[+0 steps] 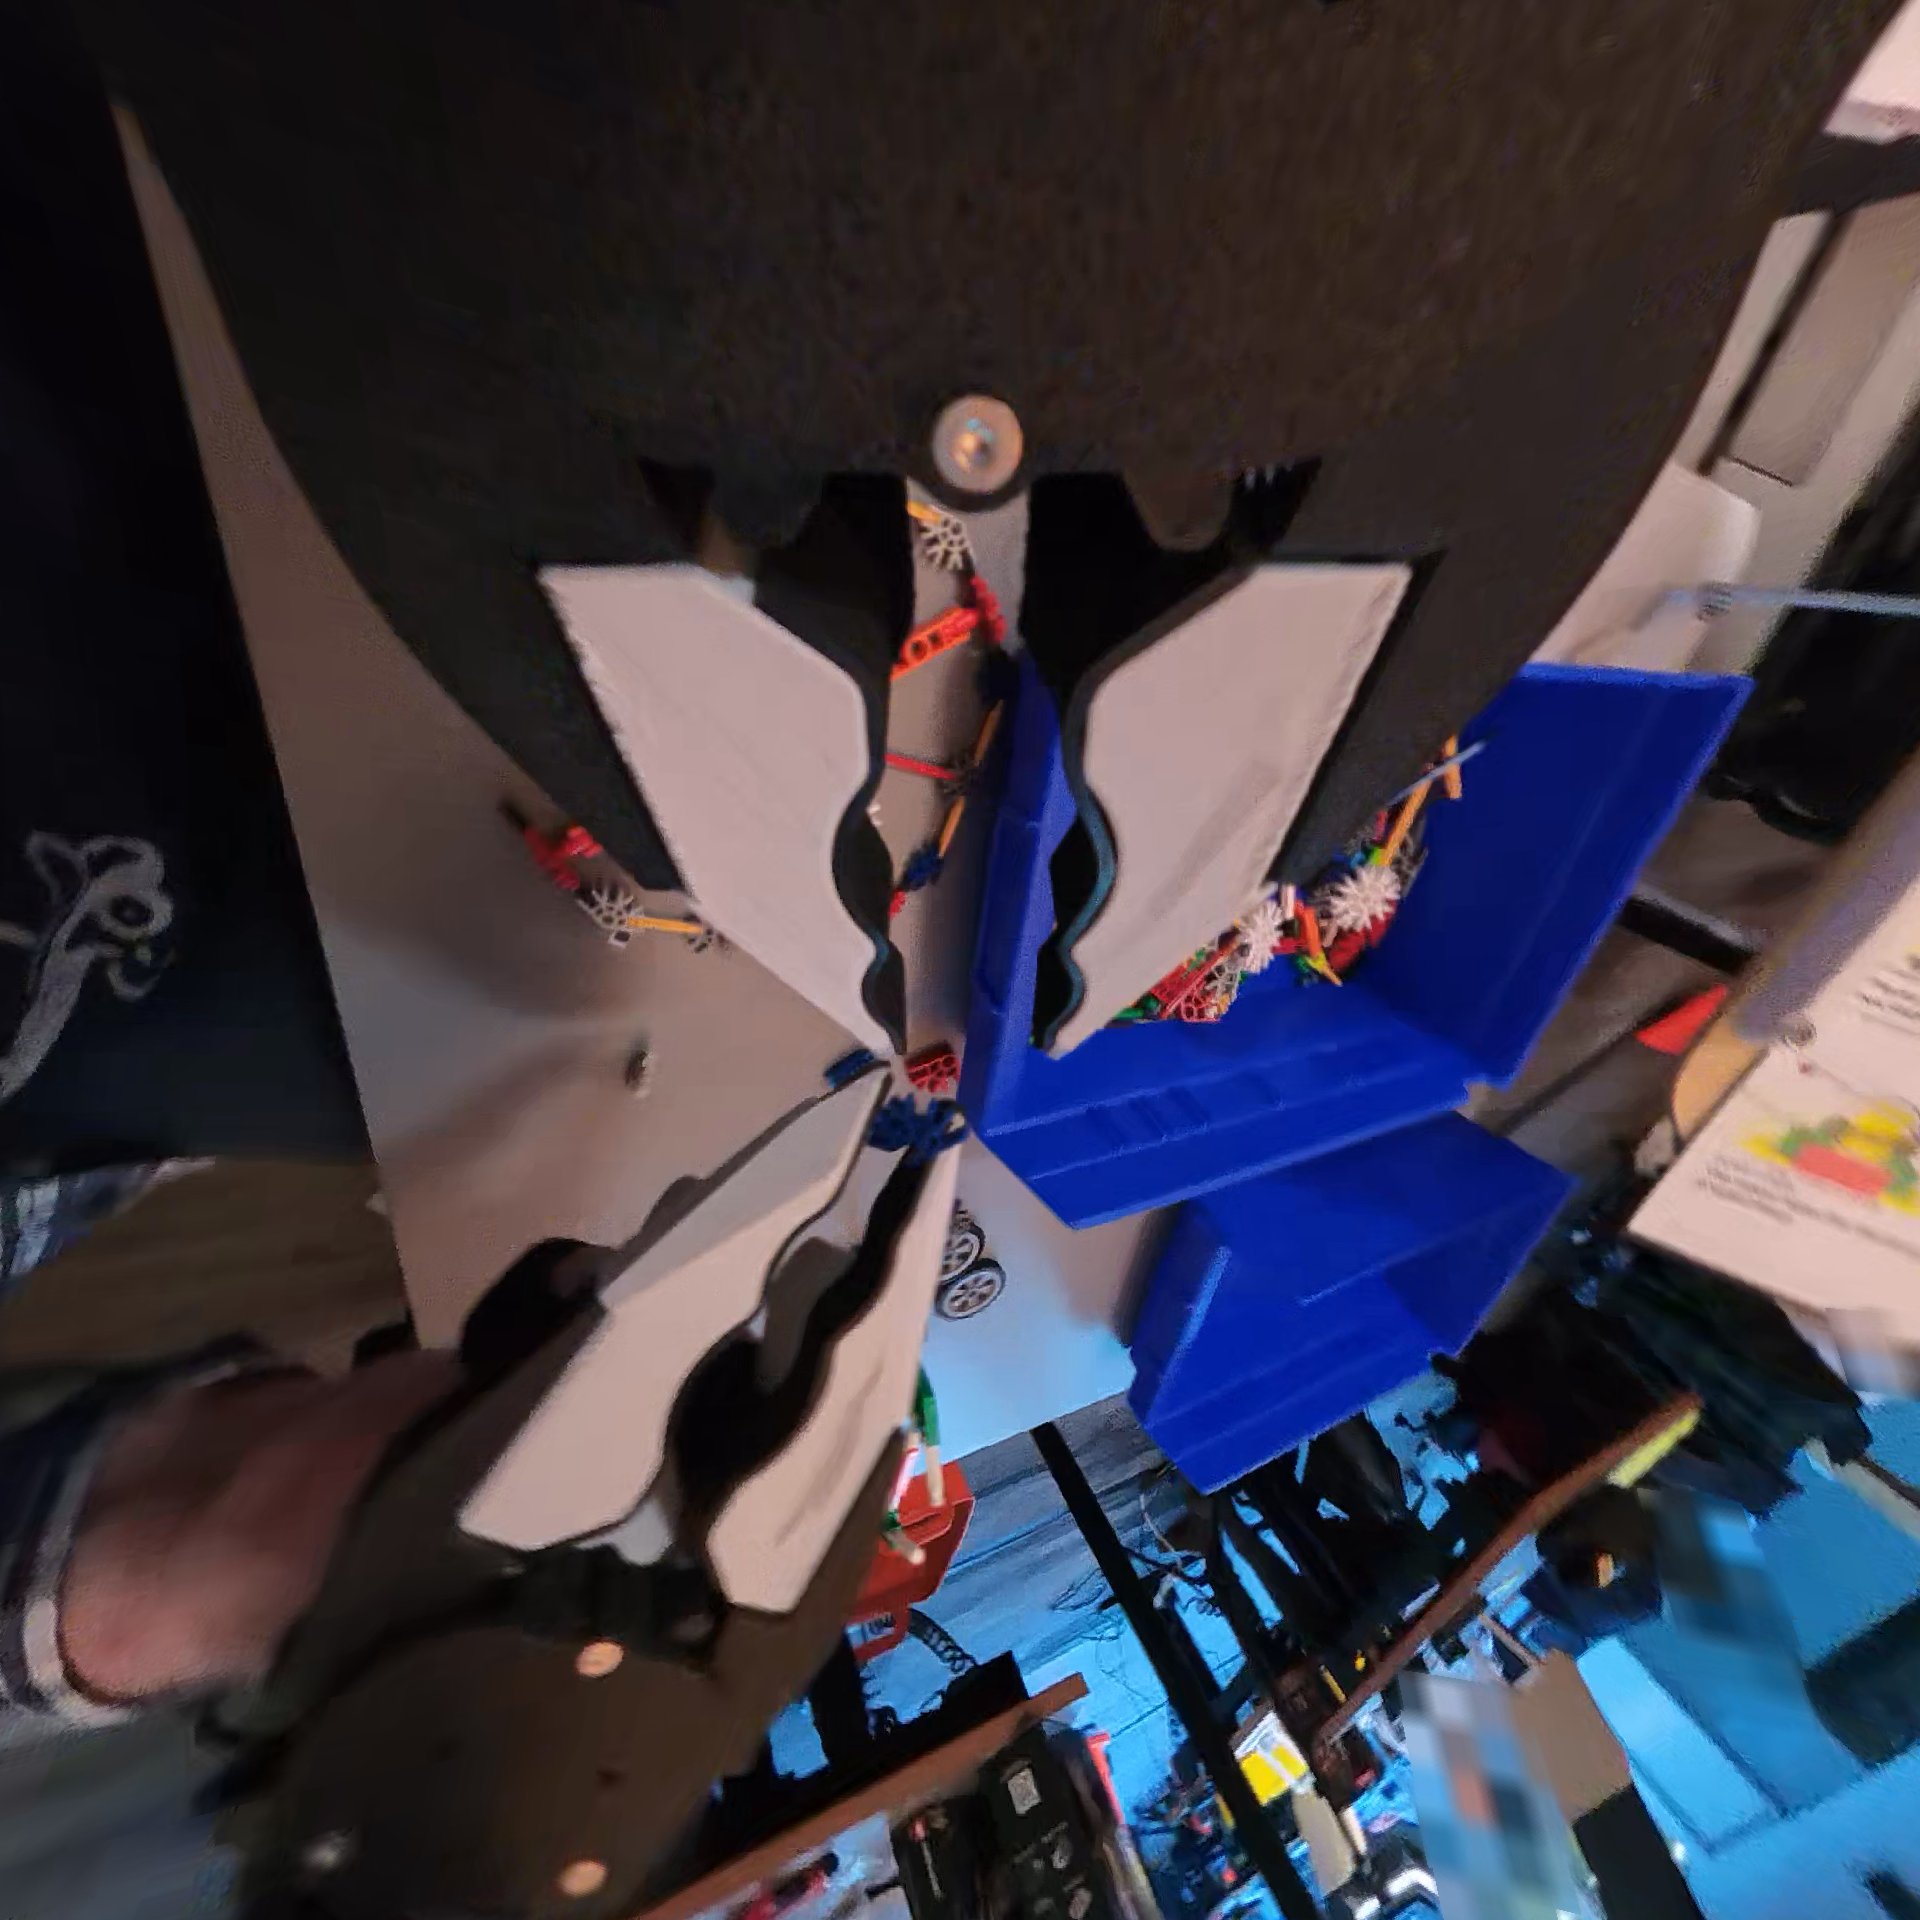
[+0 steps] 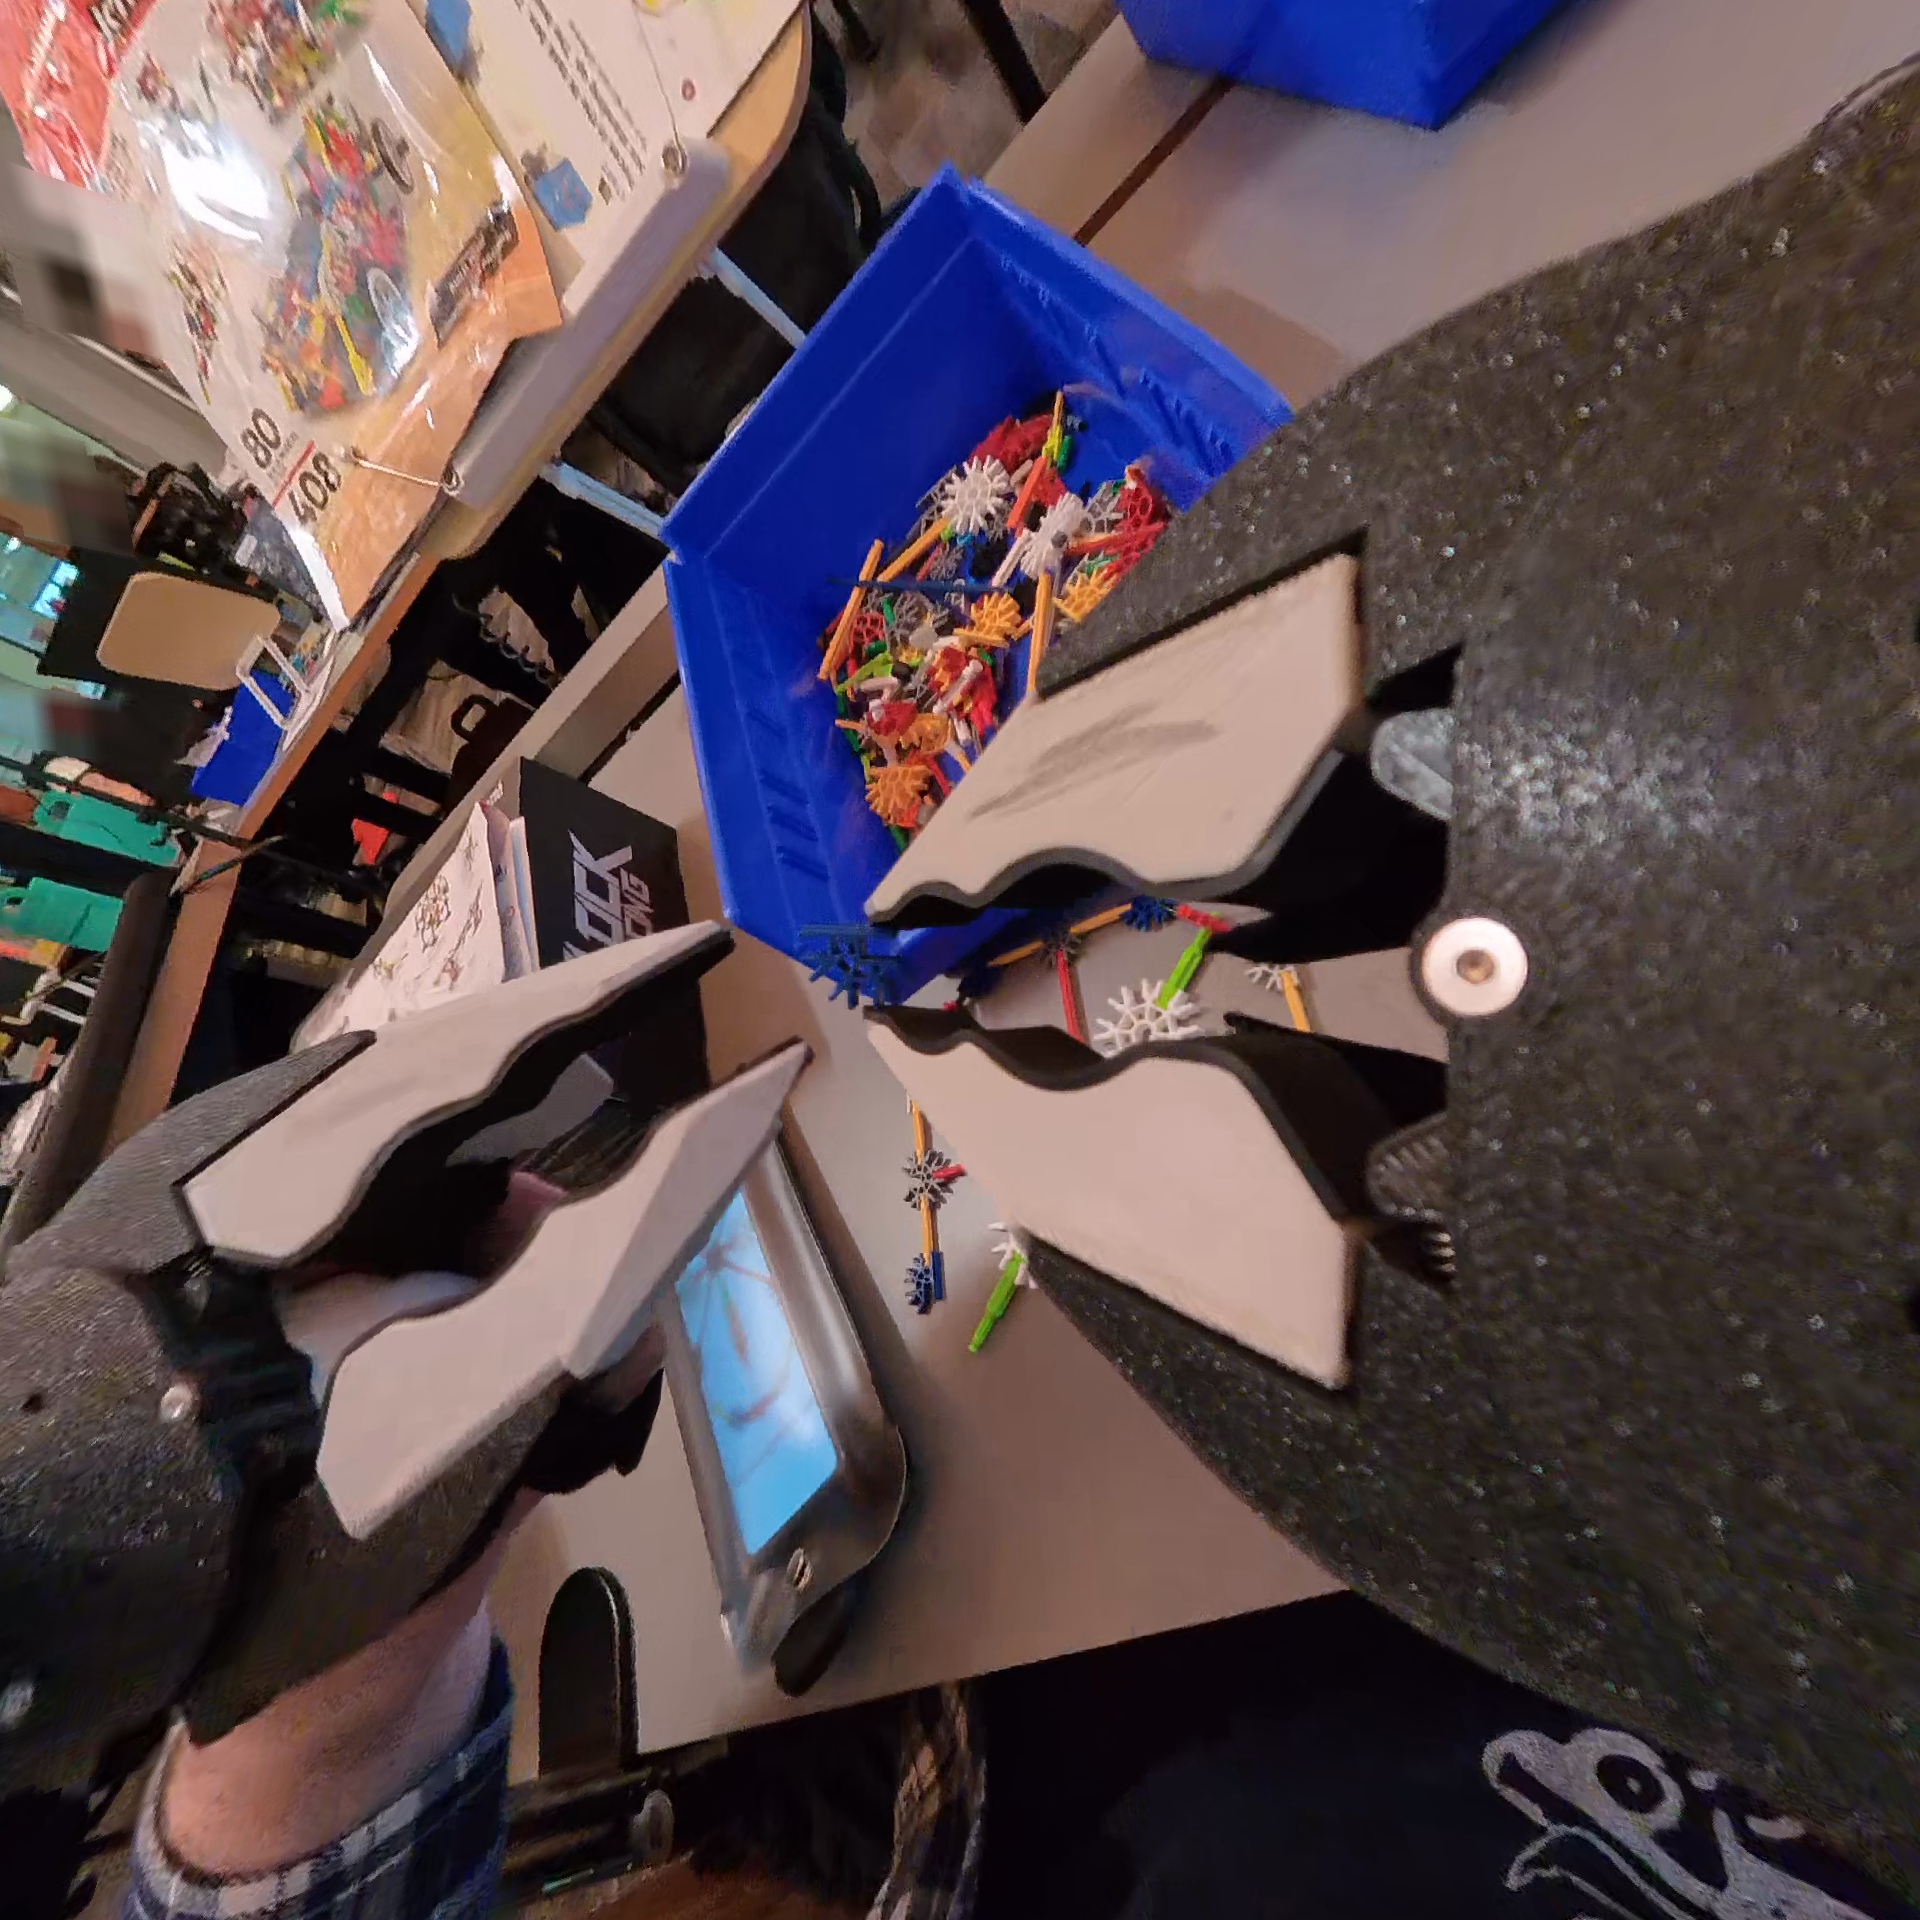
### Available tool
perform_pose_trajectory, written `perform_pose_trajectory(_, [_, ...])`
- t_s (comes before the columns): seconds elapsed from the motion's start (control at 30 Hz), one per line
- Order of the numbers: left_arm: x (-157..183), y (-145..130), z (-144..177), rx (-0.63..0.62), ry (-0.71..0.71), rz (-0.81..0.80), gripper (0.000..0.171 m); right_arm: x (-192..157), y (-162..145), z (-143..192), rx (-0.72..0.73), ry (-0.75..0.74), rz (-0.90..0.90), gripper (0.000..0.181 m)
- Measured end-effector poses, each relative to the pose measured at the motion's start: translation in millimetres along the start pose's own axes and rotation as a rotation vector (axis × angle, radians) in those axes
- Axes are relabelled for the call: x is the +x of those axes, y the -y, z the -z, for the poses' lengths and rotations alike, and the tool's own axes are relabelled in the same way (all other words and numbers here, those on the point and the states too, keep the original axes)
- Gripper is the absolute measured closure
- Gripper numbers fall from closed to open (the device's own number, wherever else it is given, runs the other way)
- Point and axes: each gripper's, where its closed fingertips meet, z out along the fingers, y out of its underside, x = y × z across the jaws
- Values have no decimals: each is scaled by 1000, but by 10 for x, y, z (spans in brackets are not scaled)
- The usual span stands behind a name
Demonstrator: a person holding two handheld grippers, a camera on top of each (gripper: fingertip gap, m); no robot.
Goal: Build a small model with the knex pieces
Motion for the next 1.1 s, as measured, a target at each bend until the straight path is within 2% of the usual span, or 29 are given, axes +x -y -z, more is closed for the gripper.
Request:
perform_pose_trajectory(0.13, [11, 0, 25, -30, 60, -195, 149, -122, -4, -36, -7, 105, -54, 167])
perform_pose_trajectory(0.27, [17, -71, 81, -113, 68, -435, 150, -219, 61, -113, 4, 218, -137, 167])
perform_pose_trajectory(0.37, [-10, -124, 129, -168, 68, -542, 151, -225, 164, -181, 28, 270, -168, 167])
perform_pose_trajectory(0.63, [-120, -188, 306, -186, 75, -556, 167, -268, 358, -348, 40, 341, -167, 167])
perform_pose_trajectory(0.87, [-314, -188, 528, -170, 111, -461, 165, -234, 441, -426, 33, 325, -118, 167])
perform_pose_trajectory(1.1, [-434, -426, 728, -241, 135, -393, 159, -337, 314, -458, -7, 308, -36, 167])
